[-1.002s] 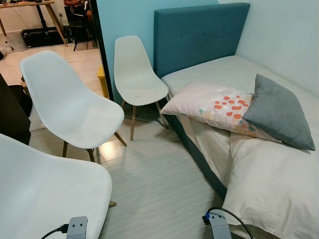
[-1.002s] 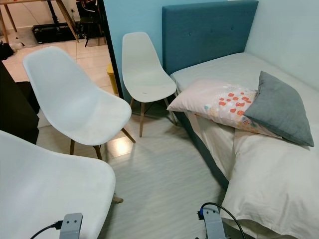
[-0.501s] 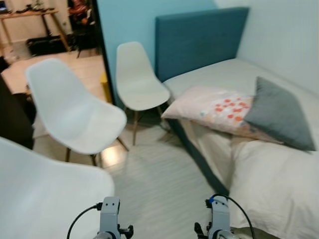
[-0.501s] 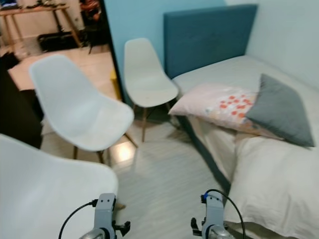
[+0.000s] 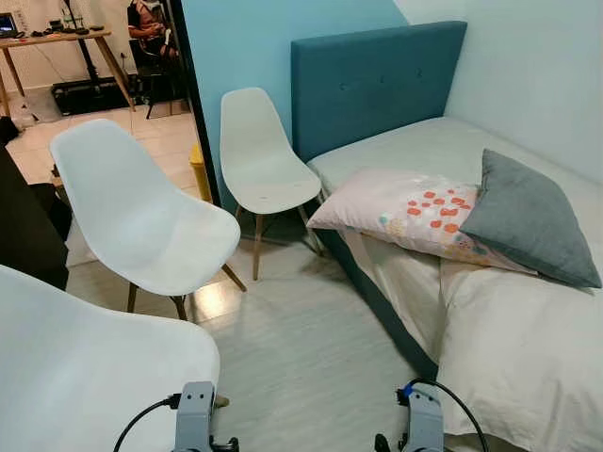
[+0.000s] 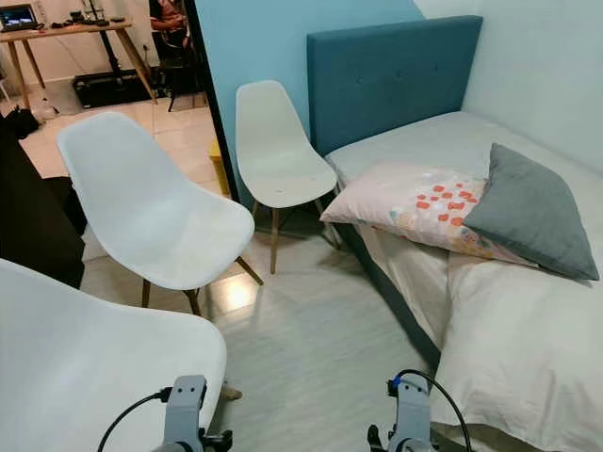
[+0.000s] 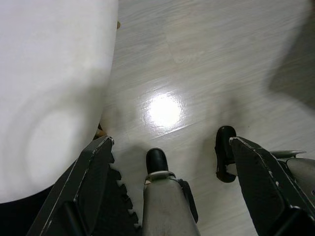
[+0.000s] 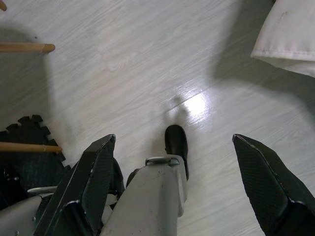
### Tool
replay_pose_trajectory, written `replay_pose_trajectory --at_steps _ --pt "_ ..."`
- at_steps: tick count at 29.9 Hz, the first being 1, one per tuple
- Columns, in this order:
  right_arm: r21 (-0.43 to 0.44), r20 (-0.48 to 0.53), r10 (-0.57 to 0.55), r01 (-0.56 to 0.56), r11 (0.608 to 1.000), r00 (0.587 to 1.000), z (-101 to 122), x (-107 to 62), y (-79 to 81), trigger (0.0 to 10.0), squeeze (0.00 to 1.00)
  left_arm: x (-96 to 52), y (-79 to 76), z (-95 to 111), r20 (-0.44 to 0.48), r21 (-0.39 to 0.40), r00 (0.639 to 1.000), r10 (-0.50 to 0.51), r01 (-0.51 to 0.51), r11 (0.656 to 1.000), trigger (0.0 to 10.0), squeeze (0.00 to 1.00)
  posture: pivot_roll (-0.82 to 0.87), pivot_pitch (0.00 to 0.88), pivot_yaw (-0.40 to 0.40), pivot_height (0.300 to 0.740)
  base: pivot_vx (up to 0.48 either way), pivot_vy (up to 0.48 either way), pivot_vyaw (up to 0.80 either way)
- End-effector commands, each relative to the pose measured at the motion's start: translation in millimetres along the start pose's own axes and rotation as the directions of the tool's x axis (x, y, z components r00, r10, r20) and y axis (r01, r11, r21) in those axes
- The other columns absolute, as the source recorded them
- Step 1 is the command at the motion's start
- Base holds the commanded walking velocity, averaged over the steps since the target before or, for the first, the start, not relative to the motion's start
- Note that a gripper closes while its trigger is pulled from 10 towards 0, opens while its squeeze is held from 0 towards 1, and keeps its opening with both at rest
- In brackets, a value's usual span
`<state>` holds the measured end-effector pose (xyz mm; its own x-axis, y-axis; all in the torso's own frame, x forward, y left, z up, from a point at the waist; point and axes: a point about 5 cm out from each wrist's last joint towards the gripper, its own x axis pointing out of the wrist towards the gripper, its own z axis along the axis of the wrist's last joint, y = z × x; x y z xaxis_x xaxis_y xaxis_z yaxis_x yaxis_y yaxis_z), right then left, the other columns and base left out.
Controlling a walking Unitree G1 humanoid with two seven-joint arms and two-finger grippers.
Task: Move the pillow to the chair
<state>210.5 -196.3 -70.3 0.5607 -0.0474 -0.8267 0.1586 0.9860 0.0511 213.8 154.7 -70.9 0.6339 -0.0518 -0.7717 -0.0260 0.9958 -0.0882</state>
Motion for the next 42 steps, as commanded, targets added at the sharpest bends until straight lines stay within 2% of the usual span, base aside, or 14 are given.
replay_pose_trajectory --at_steps 1,3,8,15,16,21,26,29,30,32,33,35,38,42 --pt "-0.024 0.012 0.008 -0.008 1.0 1.0 1.3 0.1 1.0 10.0 0.0 0.0 -0.4 2.0 0.02 0.016 1.0 0.004 -0.005 1.0 10.0 0.0 -0.11 0.0 0.026 0.74 0.0 0.0 0.0" --pt "-0.038 0.019 0.013 -0.013 0.999 1.0 2.3 0.0 0.8 10.0 0.0 0.0 0.3 2.7 0.025 0.01 1.0 0.008 -0.009 1.0 10.0 0.0 -0.11 0.0 0.024 0.74 0.0 0.0 0.0" --pt "-0.078 0.023 0.05 -0.048 0.996 0.998 3.9 -0.1 1.7 10.0 0.0 -0.5 5.2 3.9 0.041 -0.121 0.999 -0.001 0.006 0.993 10.0 0.0 -0.12 0.0 0.018 0.74 0.0 0.0 -0.46" --pt "-0.063 0.051 0.035 -0.031 0.998 0.998 9.4 -0.2 -1.2 10.0 0.0 -1.9 13.5 0.3 0.032 -0.169 0.998 0.061 -0.055 0.984 10.0 0.0 -0.13 0.0 0.015 0.74 0.0 0.0 -0.76" --pt "-0.02 0.108 0.031 -0.029 0.999 0.994 23.9 -0.1 -1.7 10.0 0.0 -2.9 17.4 -1.7 0.037 -0.185 0.997 0.074 -0.066 0.98 10.0 0.0 -0.13 0.0 0.015 0.74 0.0 0.0 -0.77" --pt "0.011 0.202 0.06 -0.063 0.998 0.977 51.1 -1.0 2.3 10.0 0.0 -4.2 21.6 -2.0 0.059 -0.199 0.995 0.078 -0.064 0.978 10.0 0.0 -0.13 0.0 0.018 0.74 0.0 0.0 -0.31" --pt "-0.084 0.393 0.238 -0.223 0.971 0.888 111.7 -9.8 31.7 10.0 0.0 -5.0 23.9 -1.7 0.075 -0.197 0.995 0.071 -0.055 0.979 10.0 0.0 -0.13 0.0 0.02 0.74 0.441 0.0 0.0" --pt "-0.098 0.475 0.301 -0.291 0.952 0.827 137.1 -17.2 44.8 10.0 0.0 -4.6 22.5 0.1 0.084 -0.196 0.994 0.065 -0.047 0.98 10.0 0.0 -0.12 0.002 0.022 0.74 0.48 0.0 0.0" --pt "-0.098 0.475 0.301 -0.291 0.952 0.827 137.1 -17.2 44.8 10.0 0.0 -4.6 22.5 0.1 0.084 -0.196 0.994 0.065 -0.047 0.98 10.0 0.0 -0.12 0.002 0.022 0.74 0.48 0.0 0.0" --pt "-0.114 0.585 0.347 -0.349 0.93 0.733 173.5 -31.1 55.9 10.0 0.0 -4.1 21.2 2.9 0.096 -0.199 0.994 0.06 -0.04 0.979 10.0 0.0 -0.12 0.002 0.022 0.74 0.48 0.0 0.0" --pt "-0.114 0.585 0.347 -0.349 0.93 0.733 173.5 -31.1 55.9 10.0 0.0 -4.1 21.2 2.9 0.096 -0.199 0.994 0.06 -0.04 0.979 10.0 0.0 -0.12 0.002 0.022 0.74 0.48 0.0 0.0" --pt "-0.147 0.665 0.368 -0.369 0.918 0.65 205.5 -46.4 62.9 10.0 0.0 -3.9 20.8 3.9 0.099 -0.195 0.994 0.054 -0.034 0.98 10.0 0.0 -0.13 0.005 0.025 0.74 0.48 0.0 0.0" --pt "-0.215 0.692 0.388 -0.34 0.916 0.608 224.6 -56.9 68.0 10.0 0.0 -4.0 20.8 3.1 0.095 -0.189 0.994 0.051 -0.032 0.981 10.0 0.0 -0.13 0.005 0.025 0.74 0.48 0.0 -0.26" --pt "-0.287 0.695 0.402 -0.283 0.915 0.597 233.1 -62.1 70.6 10.0 0.0 -4.0 19.4 1.7 0.089 -0.189 0.995 0.048 -0.03 0.982 10.0 0.0 -0.14 0.009 0.022 0.74 0.48 0.0 -0.78"
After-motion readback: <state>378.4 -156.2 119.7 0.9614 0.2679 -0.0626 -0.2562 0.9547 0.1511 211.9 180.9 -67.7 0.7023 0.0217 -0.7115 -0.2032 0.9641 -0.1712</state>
